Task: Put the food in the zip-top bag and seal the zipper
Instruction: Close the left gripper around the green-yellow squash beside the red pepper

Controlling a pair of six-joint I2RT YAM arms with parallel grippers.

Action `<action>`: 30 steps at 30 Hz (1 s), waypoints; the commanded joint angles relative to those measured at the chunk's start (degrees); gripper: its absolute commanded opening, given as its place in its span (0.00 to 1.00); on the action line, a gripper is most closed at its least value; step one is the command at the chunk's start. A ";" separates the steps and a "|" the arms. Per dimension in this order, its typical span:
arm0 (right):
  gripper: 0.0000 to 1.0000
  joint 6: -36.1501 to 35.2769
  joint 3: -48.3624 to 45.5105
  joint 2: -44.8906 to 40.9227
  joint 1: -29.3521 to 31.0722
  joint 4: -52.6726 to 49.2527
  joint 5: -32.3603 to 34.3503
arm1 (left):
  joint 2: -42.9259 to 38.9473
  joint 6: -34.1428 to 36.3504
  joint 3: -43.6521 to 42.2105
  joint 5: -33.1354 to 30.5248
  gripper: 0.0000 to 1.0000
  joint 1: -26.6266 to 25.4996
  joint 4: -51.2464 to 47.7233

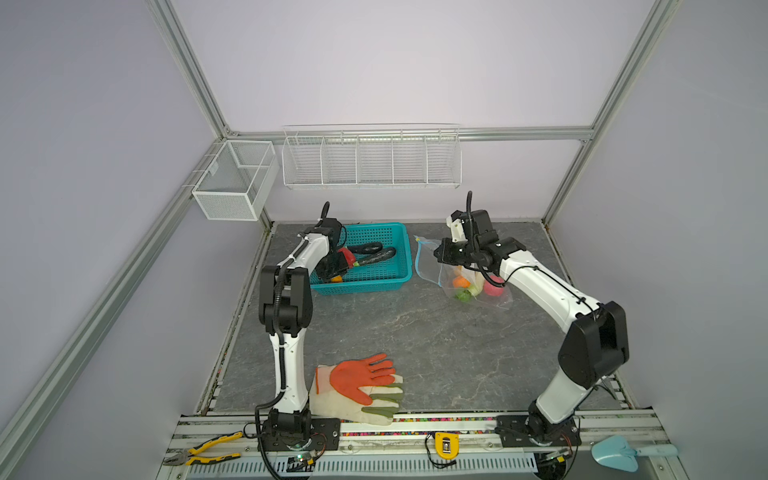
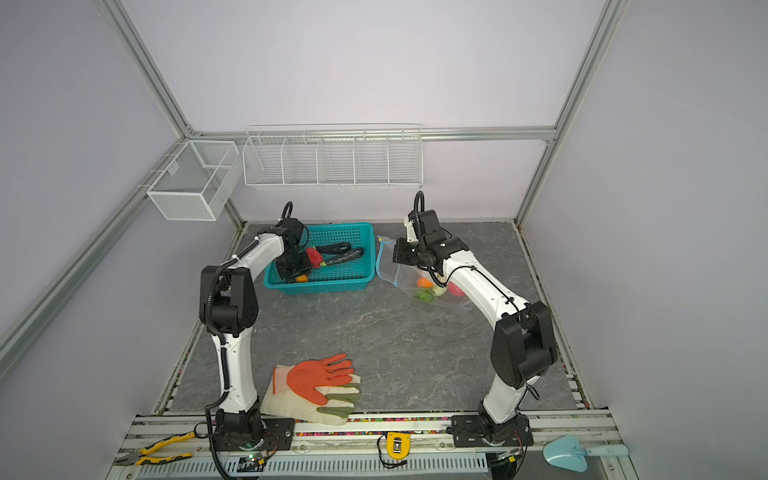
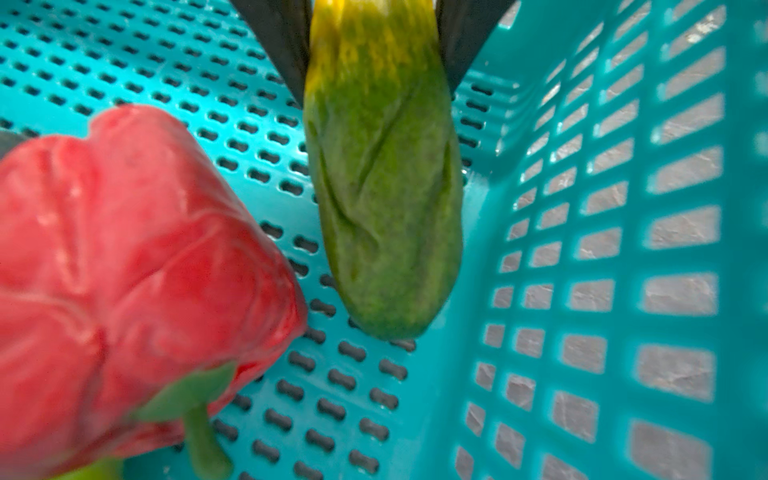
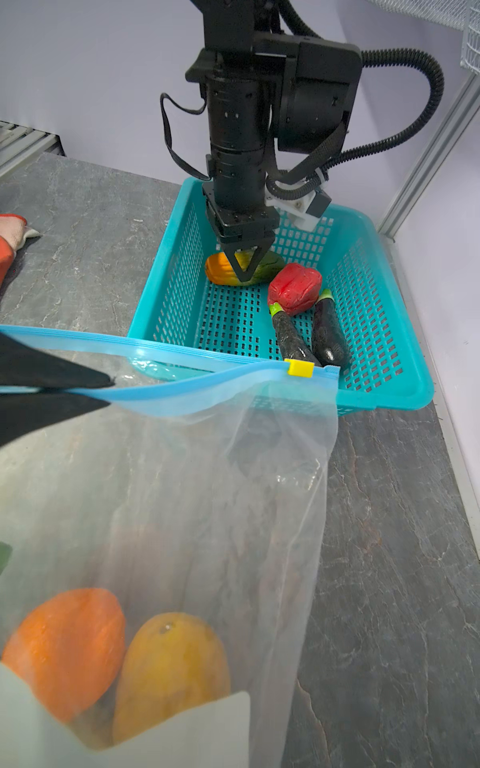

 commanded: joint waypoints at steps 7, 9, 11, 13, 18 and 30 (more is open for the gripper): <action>0.07 -0.08 2.41 0.83 0.47 -1.31 -0.31 | -3.16 -0.48 -1.02 1.40 0.40 0.15 -0.87; 0.07 -0.16 2.58 0.84 0.47 -1.50 -0.32 | -3.63 -0.50 -1.15 1.70 0.40 0.19 -0.86; 0.07 -0.16 2.75 0.82 0.43 -1.55 -0.26 | -4.00 -0.65 -1.36 2.06 0.40 0.19 -0.68; 0.07 -0.27 2.90 0.88 0.49 -1.63 -0.26 | -4.27 -0.74 -1.46 2.33 0.40 0.15 -0.58; 0.07 -0.34 3.44 1.19 0.51 -2.07 -0.22 | -4.73 -0.99 -1.64 3.02 0.39 0.08 -0.40; 0.07 -0.16 3.19 1.37 0.64 -2.08 -0.18 | -5.66 -2.15 -4.57 6.07 0.39 -0.07 1.98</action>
